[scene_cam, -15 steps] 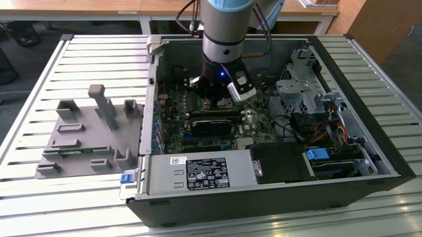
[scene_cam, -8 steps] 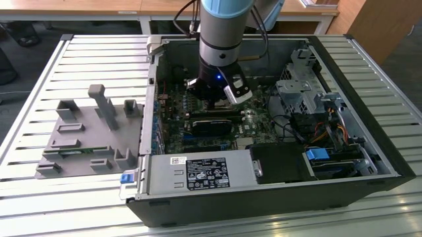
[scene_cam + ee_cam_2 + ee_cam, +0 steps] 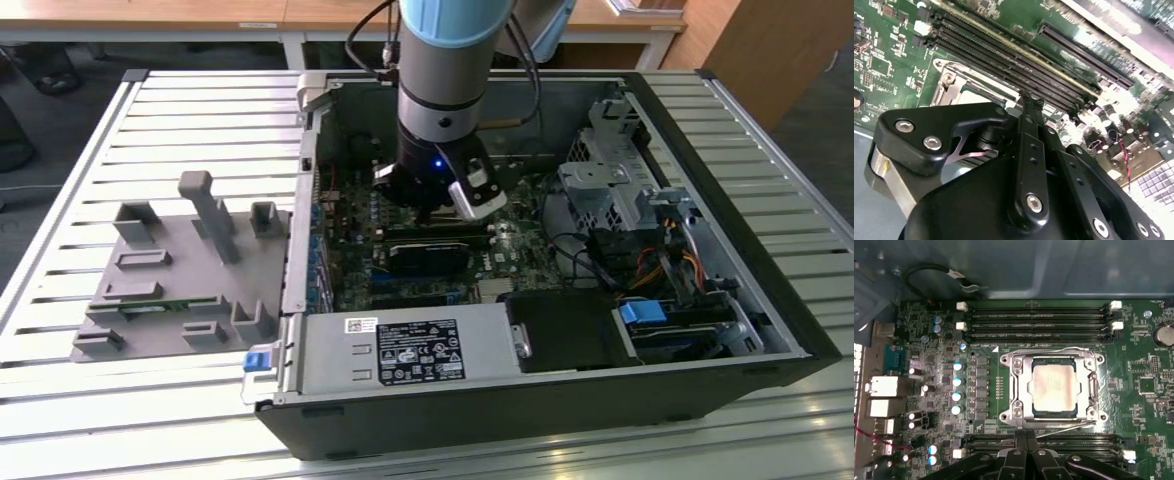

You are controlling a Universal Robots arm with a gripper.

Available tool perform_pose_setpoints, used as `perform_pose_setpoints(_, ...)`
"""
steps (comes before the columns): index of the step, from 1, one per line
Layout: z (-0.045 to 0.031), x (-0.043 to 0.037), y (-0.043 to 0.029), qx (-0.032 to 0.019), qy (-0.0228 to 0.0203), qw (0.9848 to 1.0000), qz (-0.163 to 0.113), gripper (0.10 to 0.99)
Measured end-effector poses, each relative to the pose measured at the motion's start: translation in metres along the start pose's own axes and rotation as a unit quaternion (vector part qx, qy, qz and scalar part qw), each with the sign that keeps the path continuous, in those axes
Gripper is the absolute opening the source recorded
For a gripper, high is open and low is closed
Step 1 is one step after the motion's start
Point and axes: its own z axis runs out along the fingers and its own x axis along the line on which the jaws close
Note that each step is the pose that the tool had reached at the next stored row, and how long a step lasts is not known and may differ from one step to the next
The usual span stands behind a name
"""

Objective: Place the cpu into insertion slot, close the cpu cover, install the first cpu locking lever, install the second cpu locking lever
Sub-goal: 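Install the second cpu locking lever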

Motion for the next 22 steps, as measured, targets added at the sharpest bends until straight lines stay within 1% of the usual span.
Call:
perform_pose_setpoints(3,-0.0003,0.0017,-0.0025,-0.0014,0.0000,1.0000,0.000,0.106)
perform_pose_setpoints(6,0.0009,0.0036,-0.0030,-0.0047,0.0001,1.0000,0.000,0.106)
perform_pose_setpoints(8,0.0024,0.0052,-0.0034,-0.0085,0.0003,1.0000,0.000,0.106)
perform_pose_setpoints(10,0.0041,0.0061,-0.0036,-0.0144,0.0004,0.9999,0.000,0.106)
perform_pose_setpoints(11,0.0053,0.0067,-0.0038,-0.0164,0.0004,0.9999,0.000,0.106)
perform_pose_setpoints(13,0.0071,0.0072,-0.0041,-0.0188,0.0005,0.9998,0.000,0.106)
perform_pose_setpoints(18,0.0111,0.0089,-0.0048,-0.0219,0.0006,0.9998,0.000,0.106)
perform_pose_setpoints(22,0.0137,0.0102,-0.0052,-0.0231,0.0006,0.9997,0.000,0.106)
